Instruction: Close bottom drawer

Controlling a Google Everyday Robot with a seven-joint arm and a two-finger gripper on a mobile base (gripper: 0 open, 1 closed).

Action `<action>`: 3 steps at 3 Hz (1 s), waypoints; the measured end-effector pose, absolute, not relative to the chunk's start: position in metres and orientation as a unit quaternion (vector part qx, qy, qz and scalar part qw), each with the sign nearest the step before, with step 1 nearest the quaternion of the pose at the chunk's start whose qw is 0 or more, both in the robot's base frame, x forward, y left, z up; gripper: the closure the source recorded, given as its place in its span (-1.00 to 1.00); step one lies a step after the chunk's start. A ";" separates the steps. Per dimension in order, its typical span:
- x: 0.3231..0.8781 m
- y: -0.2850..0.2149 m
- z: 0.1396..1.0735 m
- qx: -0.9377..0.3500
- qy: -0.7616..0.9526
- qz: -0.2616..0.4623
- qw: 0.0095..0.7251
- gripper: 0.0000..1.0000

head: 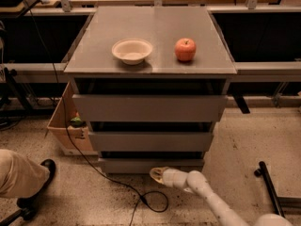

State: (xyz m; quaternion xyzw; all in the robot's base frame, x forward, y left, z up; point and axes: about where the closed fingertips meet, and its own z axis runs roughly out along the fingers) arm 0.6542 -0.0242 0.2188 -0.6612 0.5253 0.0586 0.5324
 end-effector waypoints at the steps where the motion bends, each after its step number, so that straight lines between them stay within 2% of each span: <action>1: 0.642 -0.137 0.257 -0.635 0.585 -0.019 0.505 1.00; 2: 0.621 -0.169 0.279 -0.610 0.606 -0.033 0.509 1.00; 3: 0.620 -0.167 0.277 -0.611 0.606 -0.031 0.509 0.63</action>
Offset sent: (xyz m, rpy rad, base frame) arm -0.0091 -0.0988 0.0321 -0.0892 -0.0044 -0.1618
